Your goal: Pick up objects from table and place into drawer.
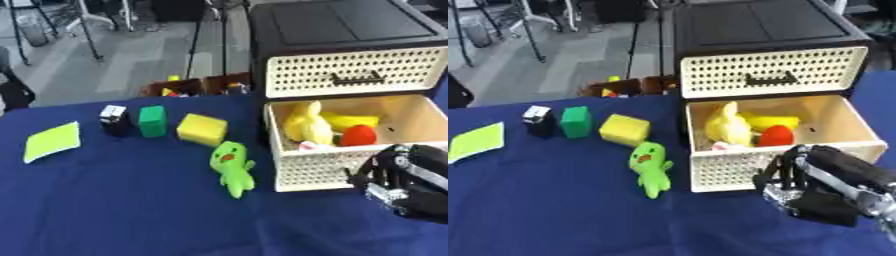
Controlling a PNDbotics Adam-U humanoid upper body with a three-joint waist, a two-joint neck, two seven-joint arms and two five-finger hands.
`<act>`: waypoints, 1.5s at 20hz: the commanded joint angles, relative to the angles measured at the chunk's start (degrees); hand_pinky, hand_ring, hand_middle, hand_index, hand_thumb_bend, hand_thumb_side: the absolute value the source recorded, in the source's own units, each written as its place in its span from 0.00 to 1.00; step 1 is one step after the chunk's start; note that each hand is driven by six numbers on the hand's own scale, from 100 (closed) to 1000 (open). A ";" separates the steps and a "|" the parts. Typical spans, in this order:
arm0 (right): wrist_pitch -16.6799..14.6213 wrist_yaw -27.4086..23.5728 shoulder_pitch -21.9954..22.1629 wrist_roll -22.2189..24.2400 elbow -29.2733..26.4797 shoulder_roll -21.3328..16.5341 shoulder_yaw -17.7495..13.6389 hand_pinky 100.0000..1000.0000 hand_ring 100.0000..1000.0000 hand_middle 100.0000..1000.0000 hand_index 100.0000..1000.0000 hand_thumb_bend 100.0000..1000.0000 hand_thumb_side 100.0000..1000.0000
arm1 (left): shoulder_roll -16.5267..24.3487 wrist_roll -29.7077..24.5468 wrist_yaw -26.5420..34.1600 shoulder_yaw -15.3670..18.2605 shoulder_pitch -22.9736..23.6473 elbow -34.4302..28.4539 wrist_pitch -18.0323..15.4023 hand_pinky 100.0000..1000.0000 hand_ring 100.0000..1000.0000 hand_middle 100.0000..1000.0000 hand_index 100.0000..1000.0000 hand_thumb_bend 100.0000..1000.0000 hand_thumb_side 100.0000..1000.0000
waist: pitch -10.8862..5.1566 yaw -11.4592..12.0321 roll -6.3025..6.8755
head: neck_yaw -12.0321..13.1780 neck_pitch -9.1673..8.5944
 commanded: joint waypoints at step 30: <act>11.86 5.65 -6.97 27.25 -0.86 1.87 -3.98 0.41 0.61 0.66 0.74 0.13 0.95 | -1.00 2.28 -0.46 -0.66 1.04 -1.02 0.76 0.46 0.61 0.59 0.80 0.40 0.98 | 0.40 1.01 0.25 | -1.22 -2.19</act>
